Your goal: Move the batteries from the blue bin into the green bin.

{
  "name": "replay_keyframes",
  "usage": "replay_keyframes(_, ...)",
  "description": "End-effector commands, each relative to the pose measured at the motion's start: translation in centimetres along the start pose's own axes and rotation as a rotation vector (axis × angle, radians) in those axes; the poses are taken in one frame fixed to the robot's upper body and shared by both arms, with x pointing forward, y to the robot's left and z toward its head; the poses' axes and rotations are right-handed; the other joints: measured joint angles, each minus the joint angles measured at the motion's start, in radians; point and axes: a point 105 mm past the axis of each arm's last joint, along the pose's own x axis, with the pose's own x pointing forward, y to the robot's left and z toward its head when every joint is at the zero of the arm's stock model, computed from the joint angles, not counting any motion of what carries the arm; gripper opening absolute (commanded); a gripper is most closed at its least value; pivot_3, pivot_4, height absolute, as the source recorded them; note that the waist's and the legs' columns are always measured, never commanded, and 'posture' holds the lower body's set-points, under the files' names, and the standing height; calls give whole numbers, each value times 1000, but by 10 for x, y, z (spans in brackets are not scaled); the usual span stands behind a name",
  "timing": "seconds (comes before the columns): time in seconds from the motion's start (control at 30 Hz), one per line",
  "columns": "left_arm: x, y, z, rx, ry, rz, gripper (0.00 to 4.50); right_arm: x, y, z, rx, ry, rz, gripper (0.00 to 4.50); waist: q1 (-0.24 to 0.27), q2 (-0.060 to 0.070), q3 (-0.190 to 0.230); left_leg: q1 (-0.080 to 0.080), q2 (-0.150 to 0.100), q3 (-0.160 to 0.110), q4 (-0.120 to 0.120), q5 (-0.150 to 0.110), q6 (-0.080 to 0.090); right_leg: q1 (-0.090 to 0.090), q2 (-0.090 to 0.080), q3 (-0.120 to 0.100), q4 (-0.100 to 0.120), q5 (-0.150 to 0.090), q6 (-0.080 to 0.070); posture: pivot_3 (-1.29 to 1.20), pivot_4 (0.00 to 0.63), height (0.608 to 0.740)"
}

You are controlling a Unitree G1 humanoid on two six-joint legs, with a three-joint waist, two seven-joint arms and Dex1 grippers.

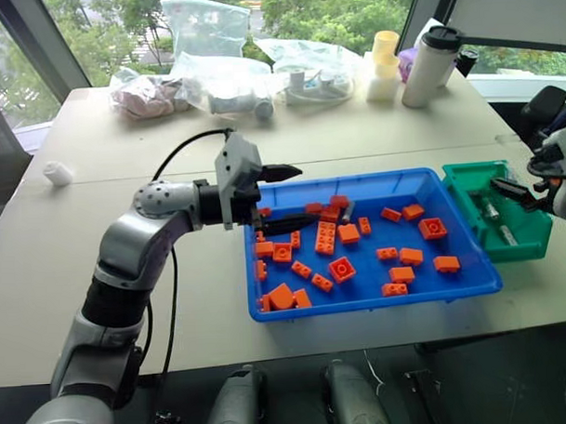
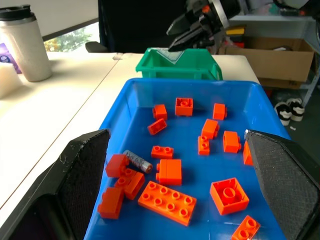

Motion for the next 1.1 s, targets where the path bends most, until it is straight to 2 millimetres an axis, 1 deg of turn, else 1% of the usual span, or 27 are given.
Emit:
replay_keyframes(0.03,-15,1,7,52,47,11,4500,3,41,40,-84,-127,187,4008,-2,0,0,0,1,0,0,0,0,0,1,0,0,0,0,0,150,740)
replay_keyframes(0.07,-21,0,5,61,85,1,4500,8,57,44,-97,-135,257,4008,-2,0,0,0,1,0,0,0,0,0,1,0,0,0,0,0,150,740)
replay_keyframes(0.17,-33,-5,1,81,169,-24,4500,21,87,44,-105,-126,380,4008,1,0,0,0,1,0,0,0,0,0,0,0,0,0,0,0,150,740)
replay_keyframes(0.23,-43,-12,-2,103,241,-51,4500,38,113,36,-105,-87,462,4008,3,-1,0,0,0,0,0,0,0,0,0,0,-1,0,0,0,150,740)
replay_keyframes(0.3,-50,-16,0,126,283,-53,4500,57,134,22,-92,-24,504,4008,4,-1,0,0,0,0,0,0,0,0,0,0,-1,0,0,0,150,740)
replay_keyframes(0.33,-51,-17,2,134,289,-47,4500,63,142,15,-101,5,521,4008,6,-1,0,0,0,0,0,0,0,0,-1,0,-1,0,0,0,150,740)
replay_keyframes(0.4,-52,-17,5,144,290,-26,4500,71,149,7,-96,35,528,4008,12,-1,0,-1,0,-1,0,0,0,0,-1,-1,-1,0,0,0,150,740)
replay_keyframes(0.43,-52,-17,7,145,288,-18,4500,71,155,5,-101,38,562,4266,14,-1,0,-1,-1,-1,0,0,0,0,-1,-1,-1,0,0,0,150,740)
replay_keyframes(0.47,-53,-18,8,144,287,-12,4500,70,161,4,-112,38,594,4266,14,-1,0,-1,-1,-1,0,0,0,0,-2,-1,-1,0,0,0,150,740)
replay_keyframes(0.57,-55,-20,10,137,286,5,4500,75,167,1,-133,49,602,4266,6,-1,0,-2,-1,-1,0,0,0,-1,-2,-1,-1,0,0,0,150,740)
replay_keyframes(0.8,-56,-23,10,122,280,31,4500,83,175,-7,-159,100,640,4266,0,-1,0,-2,-1,-1,0,0,0,-2,-1,-1,-1,0,0,0,150,740)
replay_keyframes(1.1,-53,-22,10,117,264,38,4500,98,182,-18,-201,136,696,4266,2,-1,0,-2,-1,-1,0,0,0,-2,-1,-1,-1,0,0,0,150,740)
